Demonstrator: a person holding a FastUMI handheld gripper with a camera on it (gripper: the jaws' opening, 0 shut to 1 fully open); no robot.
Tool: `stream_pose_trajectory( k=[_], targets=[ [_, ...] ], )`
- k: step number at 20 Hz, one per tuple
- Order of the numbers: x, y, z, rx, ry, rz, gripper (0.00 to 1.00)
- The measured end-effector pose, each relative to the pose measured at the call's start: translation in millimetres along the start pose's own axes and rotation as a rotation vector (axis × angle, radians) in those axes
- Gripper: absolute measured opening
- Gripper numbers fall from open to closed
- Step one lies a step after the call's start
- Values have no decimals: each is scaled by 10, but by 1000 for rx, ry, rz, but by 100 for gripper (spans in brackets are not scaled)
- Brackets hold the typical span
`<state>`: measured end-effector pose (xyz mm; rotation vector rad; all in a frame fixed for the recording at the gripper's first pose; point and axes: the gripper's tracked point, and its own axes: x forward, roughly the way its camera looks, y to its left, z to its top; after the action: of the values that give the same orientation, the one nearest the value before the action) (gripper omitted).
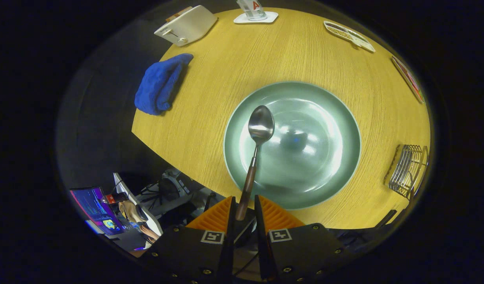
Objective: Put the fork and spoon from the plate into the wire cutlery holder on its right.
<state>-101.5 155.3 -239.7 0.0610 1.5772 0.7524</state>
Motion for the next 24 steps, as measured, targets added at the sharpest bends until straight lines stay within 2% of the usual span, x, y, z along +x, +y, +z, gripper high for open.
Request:
stream_pose_trajectory(
  k=[6, 11, 17, 22, 23, 24],
  targets=[
    [260, -172, 66, -20, 41, -57, 27],
    [244, -443, 7, -39, 83, -101, 27],
    [189, -767, -152, -130, 124, -179, 27],
    [209, -861, -140, -212, 117, -208, 27],
    [163, -856, -138, -216, 113, -209, 26],
    [113, -894, -177, -230, 126, -227, 15]
  ],
)
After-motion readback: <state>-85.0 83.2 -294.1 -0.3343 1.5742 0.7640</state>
